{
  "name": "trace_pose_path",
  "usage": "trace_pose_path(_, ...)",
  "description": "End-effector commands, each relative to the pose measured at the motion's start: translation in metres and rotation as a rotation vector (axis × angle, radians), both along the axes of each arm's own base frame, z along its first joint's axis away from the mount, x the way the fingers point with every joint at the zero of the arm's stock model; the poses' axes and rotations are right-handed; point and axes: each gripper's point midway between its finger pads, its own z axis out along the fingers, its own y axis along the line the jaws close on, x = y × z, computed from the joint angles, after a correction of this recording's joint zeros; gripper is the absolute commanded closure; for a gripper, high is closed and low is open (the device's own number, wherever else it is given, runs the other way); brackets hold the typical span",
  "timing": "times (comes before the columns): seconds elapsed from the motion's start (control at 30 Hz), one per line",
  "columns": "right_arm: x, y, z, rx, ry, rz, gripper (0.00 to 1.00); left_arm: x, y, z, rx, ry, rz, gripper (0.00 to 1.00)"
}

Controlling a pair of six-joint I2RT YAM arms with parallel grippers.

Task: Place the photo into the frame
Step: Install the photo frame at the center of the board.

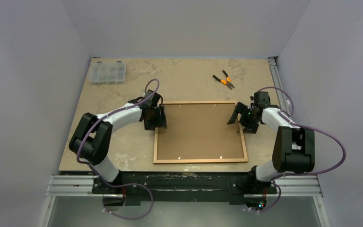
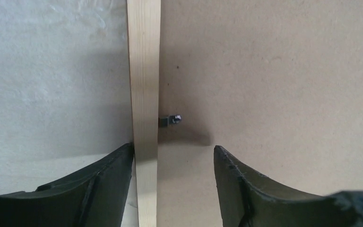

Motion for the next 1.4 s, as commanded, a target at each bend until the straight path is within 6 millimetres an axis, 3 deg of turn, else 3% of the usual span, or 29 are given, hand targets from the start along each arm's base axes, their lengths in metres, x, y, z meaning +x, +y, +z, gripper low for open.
trace_pose_path(0.0, -0.023, 0.015, -0.014, 0.037, 0.065, 0.058, 0.09, -0.012, -0.019, 0.016, -0.189, 0.0, 0.006, 0.38)
trace_pose_path(0.2, -0.032, 0.034, -0.014, 0.061, 0.073, 0.11, 0.1, -0.026, -0.011, 0.021, -0.197, 0.015, 0.026, 0.37)
trace_pose_path(0.57, -0.036, 0.07, -0.007, 0.042, 0.067, 0.202, 0.1, -0.029, 0.029, 0.015, -0.001, 0.041, 0.068, 0.37)
trace_pose_path(0.93, -0.034, 0.024, 0.004, -0.224, 0.033, 0.149, 0.1, -0.033, 0.039, 0.008, 0.049, 0.064, 0.08, 0.37)
trace_pose_path(1.37, -0.038, 0.017, -0.007, -0.27, 0.069, 0.118, 0.15, -0.033, 0.039, 0.003, 0.05, 0.07, 0.083, 0.38)
